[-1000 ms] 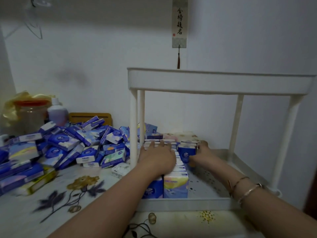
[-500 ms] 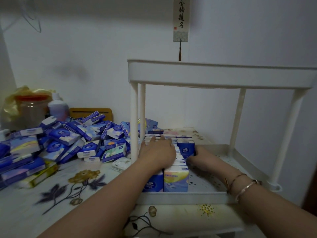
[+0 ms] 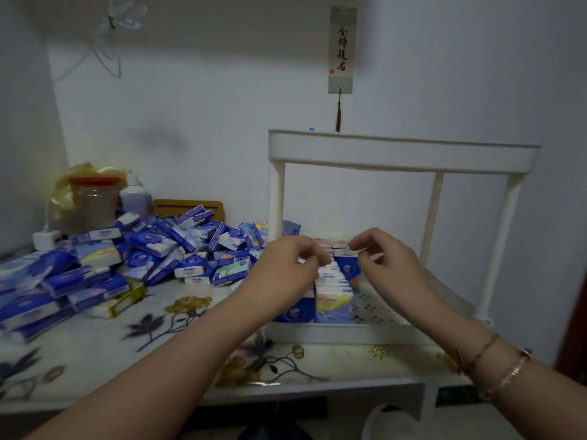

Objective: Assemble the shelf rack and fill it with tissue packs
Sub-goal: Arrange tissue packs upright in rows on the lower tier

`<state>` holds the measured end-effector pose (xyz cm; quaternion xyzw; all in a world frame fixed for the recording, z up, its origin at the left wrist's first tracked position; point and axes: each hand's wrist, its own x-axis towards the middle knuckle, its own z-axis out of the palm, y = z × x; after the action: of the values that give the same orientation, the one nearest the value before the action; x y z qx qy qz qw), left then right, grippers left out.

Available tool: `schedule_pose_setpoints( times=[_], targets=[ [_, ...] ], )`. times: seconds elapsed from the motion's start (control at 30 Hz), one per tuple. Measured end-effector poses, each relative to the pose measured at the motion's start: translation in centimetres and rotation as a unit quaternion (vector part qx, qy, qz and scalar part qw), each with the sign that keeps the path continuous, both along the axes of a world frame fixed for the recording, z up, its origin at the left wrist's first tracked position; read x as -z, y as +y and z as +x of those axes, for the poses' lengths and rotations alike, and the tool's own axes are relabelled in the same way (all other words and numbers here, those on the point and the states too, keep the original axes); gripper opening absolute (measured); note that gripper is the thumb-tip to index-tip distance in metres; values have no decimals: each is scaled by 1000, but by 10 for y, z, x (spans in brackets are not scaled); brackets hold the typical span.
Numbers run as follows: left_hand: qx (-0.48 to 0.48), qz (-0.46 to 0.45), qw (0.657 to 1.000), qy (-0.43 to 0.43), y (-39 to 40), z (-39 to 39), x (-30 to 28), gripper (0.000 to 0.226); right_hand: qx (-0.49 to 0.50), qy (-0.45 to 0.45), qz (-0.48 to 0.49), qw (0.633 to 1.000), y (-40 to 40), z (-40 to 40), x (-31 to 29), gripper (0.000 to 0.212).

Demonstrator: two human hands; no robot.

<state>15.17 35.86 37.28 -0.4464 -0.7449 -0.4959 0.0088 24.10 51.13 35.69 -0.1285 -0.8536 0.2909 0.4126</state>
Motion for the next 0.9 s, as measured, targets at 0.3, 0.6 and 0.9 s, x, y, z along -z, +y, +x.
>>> schedule_pose_setpoints(
  times=[0.3,0.6,0.9],
  targets=[
    [-112,25,988,-101,-92,-57,18,26,-156,41,48,986,-114,-25,4,22],
    [-279,-42,959,21,-143,-143,75,26,-156,-109,102,976,-168,-159,51,30],
    [-323,-143,930,105,-106,-199,81,48,-8,-174,177,969,-158,-254,61,59]
  ],
)
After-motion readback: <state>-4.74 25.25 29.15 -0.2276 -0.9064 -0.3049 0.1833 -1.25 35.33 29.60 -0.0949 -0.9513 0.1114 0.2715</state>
